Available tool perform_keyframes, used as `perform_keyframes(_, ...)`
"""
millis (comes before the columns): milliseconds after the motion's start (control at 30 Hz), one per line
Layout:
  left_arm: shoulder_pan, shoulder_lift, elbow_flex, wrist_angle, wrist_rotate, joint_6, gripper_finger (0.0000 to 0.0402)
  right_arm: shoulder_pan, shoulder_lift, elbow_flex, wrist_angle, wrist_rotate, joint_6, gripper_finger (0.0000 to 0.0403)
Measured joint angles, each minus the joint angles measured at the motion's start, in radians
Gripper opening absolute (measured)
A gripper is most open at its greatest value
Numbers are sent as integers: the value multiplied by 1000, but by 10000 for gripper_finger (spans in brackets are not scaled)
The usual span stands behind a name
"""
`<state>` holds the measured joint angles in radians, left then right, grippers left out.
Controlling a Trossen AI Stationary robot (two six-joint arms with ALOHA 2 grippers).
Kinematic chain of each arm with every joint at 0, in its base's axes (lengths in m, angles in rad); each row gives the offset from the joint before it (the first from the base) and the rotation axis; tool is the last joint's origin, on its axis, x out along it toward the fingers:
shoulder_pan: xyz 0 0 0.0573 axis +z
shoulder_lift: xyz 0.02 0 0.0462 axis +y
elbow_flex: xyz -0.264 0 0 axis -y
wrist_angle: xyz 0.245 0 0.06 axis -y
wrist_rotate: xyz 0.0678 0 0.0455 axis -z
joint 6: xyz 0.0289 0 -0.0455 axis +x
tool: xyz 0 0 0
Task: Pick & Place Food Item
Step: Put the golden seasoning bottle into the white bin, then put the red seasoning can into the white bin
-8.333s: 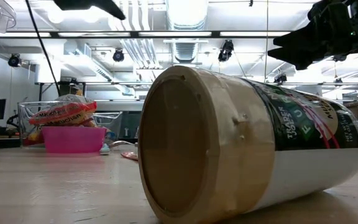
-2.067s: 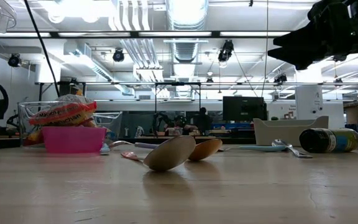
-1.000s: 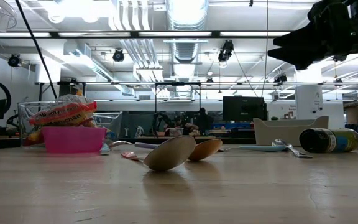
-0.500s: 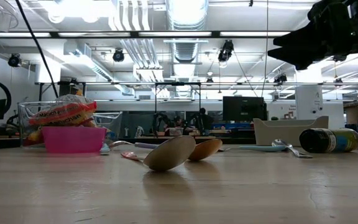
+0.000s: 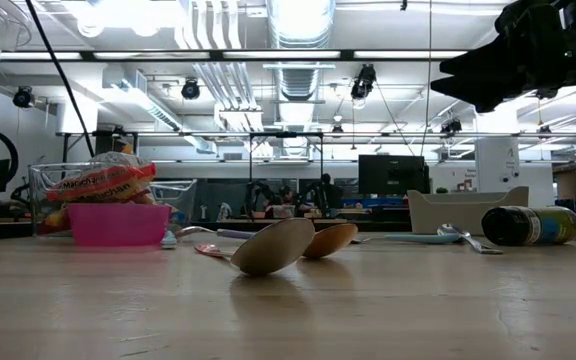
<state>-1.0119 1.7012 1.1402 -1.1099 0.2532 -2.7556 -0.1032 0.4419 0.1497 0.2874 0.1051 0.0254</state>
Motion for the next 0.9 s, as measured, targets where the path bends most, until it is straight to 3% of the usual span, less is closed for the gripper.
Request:
perform_keyframes(200, 0, 1, -1, -1, 6, 2, 290, 0, 0, 0, 0, 0, 0, 290)
perform_keyframes(467, 0, 2, -1, -5, 9, 2, 341, 0, 0, 0, 0, 0, 0, 290)
perform_keyframes(900, -3, -8, 21, -15, -8, 15, 346, 0, 0, 0, 0, 0, 0, 290)
